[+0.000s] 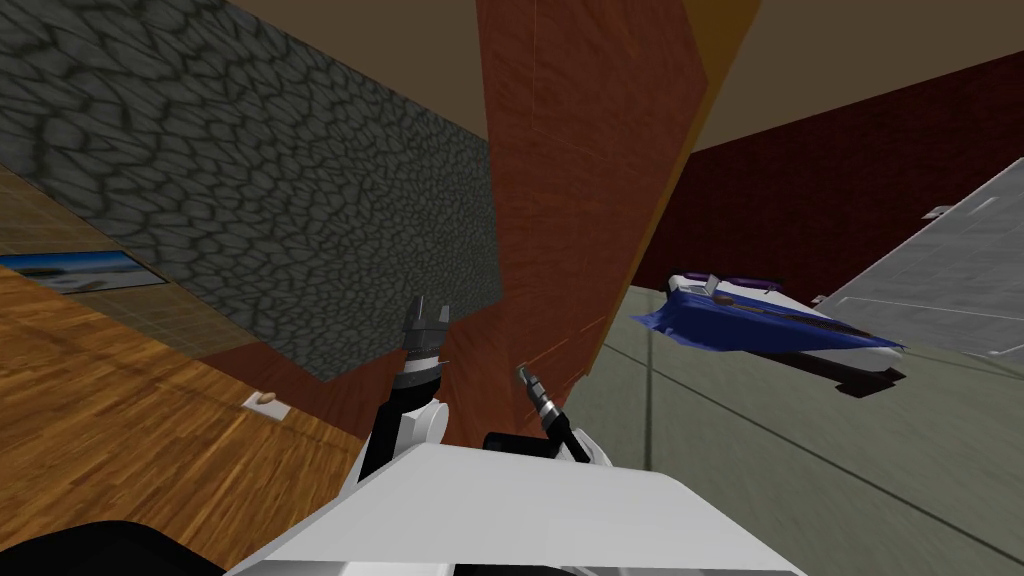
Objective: Push the door open
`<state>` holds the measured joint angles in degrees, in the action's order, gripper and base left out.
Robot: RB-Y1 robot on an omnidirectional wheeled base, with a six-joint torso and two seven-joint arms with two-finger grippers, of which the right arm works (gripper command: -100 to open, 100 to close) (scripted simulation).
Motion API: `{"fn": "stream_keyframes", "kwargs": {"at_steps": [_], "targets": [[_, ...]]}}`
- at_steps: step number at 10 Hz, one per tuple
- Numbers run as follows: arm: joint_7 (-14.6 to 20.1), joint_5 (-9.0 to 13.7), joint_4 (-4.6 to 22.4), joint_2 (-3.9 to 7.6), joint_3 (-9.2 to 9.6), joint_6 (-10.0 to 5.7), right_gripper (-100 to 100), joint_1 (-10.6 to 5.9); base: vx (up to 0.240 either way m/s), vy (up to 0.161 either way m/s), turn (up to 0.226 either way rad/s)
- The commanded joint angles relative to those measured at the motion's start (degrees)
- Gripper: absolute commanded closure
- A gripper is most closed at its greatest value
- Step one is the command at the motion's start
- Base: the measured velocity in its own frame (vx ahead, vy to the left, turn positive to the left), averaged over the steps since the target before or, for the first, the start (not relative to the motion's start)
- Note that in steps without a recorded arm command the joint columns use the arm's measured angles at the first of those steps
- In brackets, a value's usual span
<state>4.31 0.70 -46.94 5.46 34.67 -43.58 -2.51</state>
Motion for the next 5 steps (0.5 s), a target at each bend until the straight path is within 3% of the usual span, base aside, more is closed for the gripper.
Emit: {"fn": "stream_keyframes", "kwargs": {"at_steps": [1, 5], "targets": [[-0.37, 0.50, 0.83, 0.12, -1.68, -0.53, 100, -0.69, 0.101, 0.115, -0.021], [-1.27, 1.19, 1.65, -0.31, -4.60, -0.42, 100, -1.10, 0.095, 0.124, -0.054]]}}
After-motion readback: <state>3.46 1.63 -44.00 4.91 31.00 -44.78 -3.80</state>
